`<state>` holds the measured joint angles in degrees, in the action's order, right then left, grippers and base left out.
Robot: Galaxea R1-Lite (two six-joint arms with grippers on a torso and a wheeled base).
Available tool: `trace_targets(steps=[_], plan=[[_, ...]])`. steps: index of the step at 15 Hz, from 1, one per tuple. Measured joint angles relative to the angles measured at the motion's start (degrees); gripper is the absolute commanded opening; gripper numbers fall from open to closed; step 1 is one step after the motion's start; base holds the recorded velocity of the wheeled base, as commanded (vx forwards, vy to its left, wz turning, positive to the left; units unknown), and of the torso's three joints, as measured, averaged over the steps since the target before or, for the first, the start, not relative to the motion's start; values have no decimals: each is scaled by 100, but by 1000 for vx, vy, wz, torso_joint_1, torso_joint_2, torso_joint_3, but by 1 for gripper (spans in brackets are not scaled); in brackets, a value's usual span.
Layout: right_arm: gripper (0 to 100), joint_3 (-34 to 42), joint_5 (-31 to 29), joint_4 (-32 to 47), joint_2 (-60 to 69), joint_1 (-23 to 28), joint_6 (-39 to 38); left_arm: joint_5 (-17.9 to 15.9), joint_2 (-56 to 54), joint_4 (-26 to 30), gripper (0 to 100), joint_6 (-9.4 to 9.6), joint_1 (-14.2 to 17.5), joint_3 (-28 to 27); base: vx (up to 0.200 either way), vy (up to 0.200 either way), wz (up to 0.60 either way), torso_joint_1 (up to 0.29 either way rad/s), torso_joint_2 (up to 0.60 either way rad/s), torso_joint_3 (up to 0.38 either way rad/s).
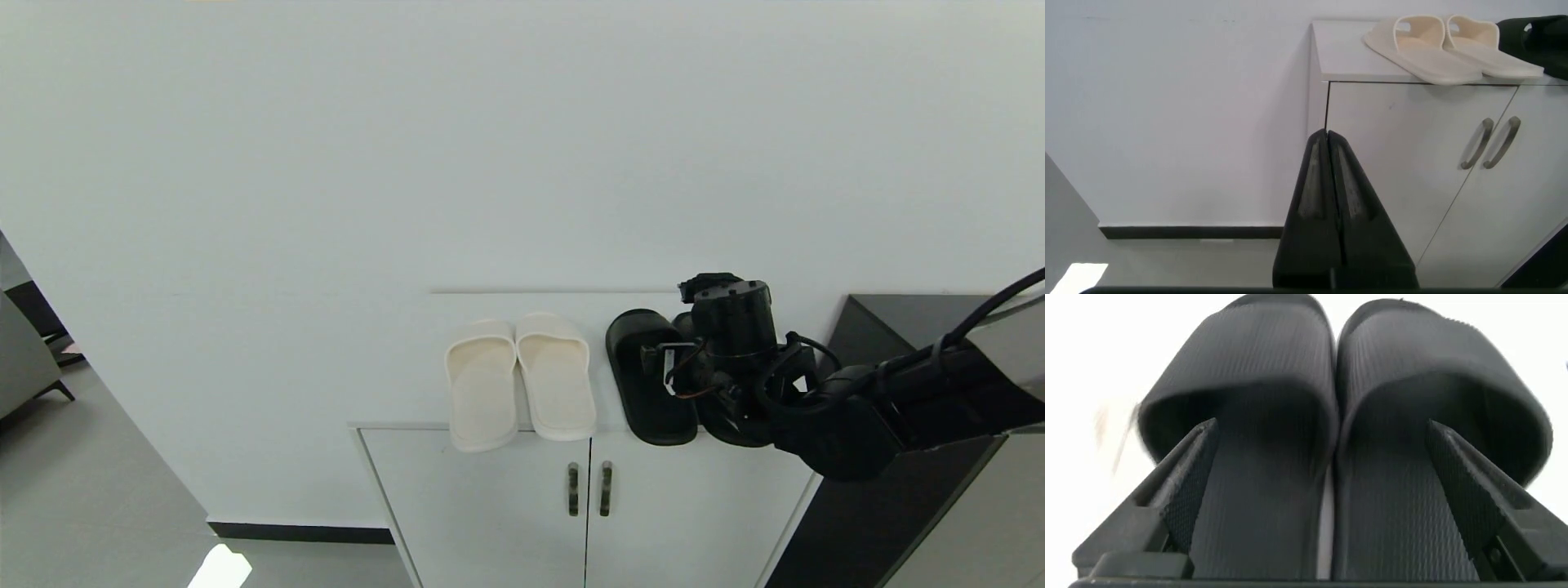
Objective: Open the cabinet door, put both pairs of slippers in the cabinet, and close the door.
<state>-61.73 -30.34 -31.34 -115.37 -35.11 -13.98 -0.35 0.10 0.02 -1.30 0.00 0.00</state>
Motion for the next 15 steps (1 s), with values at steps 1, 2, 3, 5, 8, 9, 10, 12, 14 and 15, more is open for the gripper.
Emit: trace_targets(steps=[1,2,3,5,8,9,10,12,14,15], plan=[[100,-56,0,-67,-84,74,63,2,0,0,0,0,0,0,0,0,0,0,0,0],[100,-117,0,-101,-161,132,112,0,0,-2,0,0,0,0,0,0,0,0,0,0],[100,-174,0,-115,-224,184,138,2,0,-2,0,0,0,0,0,0,0,0,0,0],[0,-266,2,-115,-340,226,143,2,0,0,0,0,0,0,0,0,0,0,0,0],[0,-334,0,-115,-436,239,137,2,0,0,0,0,0,0,0,0,0,0,0,0],[0,-354,5,-119,-452,240,134,2,0,0,0,0,0,0,0,0,0,0,0,0],[0,-358,2,-119,-461,243,118,2,0,0,0,0,0,0,0,0,0,0,0,0],[0,-358,23,-122,-439,243,88,0,0,0,0,0,0,0,0,0,0,0,0,0],[0,-194,155,-145,-249,239,82,2,0,0,0,2,0,0,0,0,0,0,0,0],[0,-6,358,-194,-54,215,82,2,0,0,0,0,0,0,0,0,0,0,0,0]])
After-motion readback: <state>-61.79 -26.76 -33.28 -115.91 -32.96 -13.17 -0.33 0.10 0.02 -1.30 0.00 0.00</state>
